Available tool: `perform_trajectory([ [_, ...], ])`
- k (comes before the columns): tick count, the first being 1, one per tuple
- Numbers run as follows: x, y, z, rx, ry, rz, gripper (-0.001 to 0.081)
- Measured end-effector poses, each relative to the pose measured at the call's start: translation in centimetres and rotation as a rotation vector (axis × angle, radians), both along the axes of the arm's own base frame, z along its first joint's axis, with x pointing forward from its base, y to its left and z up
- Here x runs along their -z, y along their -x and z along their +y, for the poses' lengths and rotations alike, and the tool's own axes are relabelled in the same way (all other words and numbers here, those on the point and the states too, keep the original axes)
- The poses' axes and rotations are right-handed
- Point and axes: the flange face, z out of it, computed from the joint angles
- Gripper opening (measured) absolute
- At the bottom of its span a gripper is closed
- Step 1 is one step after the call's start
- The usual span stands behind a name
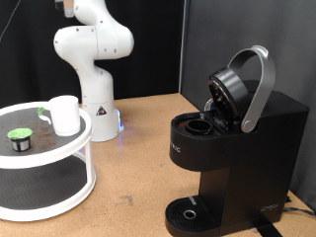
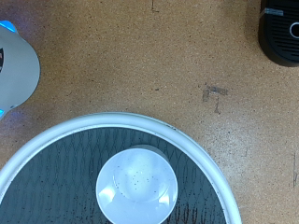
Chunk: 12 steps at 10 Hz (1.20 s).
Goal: Make a cup of coffee with the keurig machine
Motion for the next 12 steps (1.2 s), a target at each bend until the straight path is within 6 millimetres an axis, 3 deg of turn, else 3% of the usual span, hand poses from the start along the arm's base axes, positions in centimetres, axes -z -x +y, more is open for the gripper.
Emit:
perform_trajectory([
  [3,0.4,0.3,-0.9,0.022,-0.016,0.006,0.0807],
  [9,1.5,4.1,-9.4,0.040,-0.015,0.019,0.0807],
  [12,1.7,4.5,-10.1,0.038,-0.009,0.025,0.0807],
])
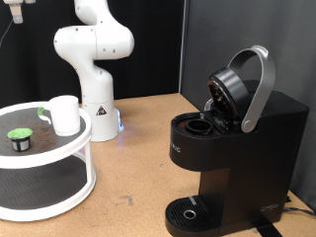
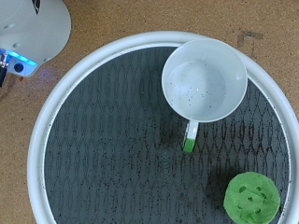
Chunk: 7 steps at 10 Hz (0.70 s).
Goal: Make a cup of coffee with the keurig machine
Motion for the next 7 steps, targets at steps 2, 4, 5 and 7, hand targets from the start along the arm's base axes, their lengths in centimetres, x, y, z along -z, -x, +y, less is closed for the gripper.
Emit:
perform_trajectory([
  [2,1.1,-1.0,0.1,0.023,0.016,-0.038,0.0807],
  [4,3.8,-3.0,0.3,0.095,0.037,-0.041,0.0807],
  [5,5.2,-3.9,0.3,0.115,0.043,-0.030,0.0807],
  [7,7.5,-5.5,-0.1,0.183,0.093,0.030,0.0807],
])
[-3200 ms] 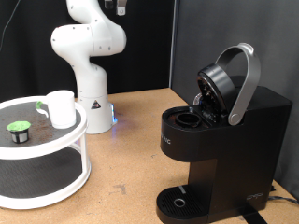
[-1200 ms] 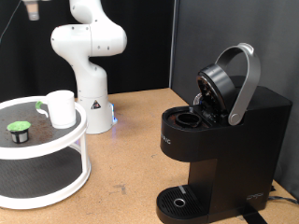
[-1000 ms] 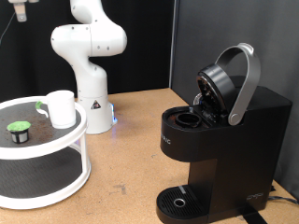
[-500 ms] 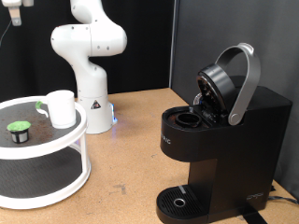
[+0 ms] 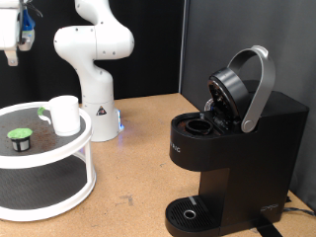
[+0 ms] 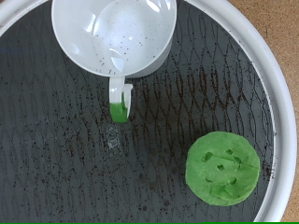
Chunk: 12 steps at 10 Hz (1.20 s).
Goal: Make a cup of coffee with the keurig machine
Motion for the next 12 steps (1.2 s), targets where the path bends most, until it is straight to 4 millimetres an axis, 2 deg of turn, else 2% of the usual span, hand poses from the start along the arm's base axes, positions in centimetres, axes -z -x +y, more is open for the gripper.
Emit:
perform_trajectory([
  [3,0.5,0.1,-0.5,-0.064,-0.017,-0.083,0.0807],
  [5,3.0,-0.4,-1.0,-0.097,-0.040,-0.157,0.0807],
  [8,6.6,-2.3,-1.0,-0.061,-0.024,-0.136,0.0807],
  [12,7.5,-1.9,-1.6,-0.195,-0.067,-0.166,0.0807],
])
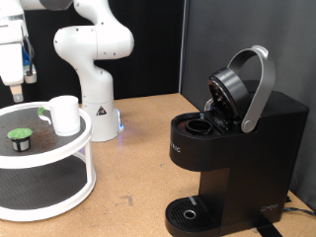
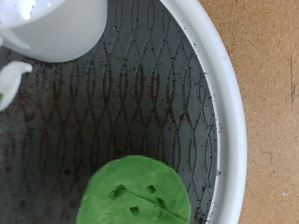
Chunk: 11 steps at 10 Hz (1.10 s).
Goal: Make a cup of coffee with the keurig machine
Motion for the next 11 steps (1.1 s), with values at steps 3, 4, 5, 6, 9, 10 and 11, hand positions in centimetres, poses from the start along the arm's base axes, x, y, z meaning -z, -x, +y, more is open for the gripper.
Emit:
perform_trajectory([
  [3,2.0,-0.3,-0.4,0.004,0.000,-0.006,0.0807],
  [4,2.7,-0.6,-0.4,0.011,0.001,0.003,0.0807],
  [5,3.4,-1.0,-0.5,0.018,0.003,0.008,0.0807],
  [6,4.2,-1.4,-0.5,0.024,0.006,0.010,0.0807],
  [9,6.1,-2.4,-0.3,0.023,0.007,0.023,0.0807],
  [10,6.7,-2.5,-0.2,0.012,0.007,0.038,0.0807],
  [11,7.1,-2.5,-0.1,0.002,0.007,0.048,0.0807],
])
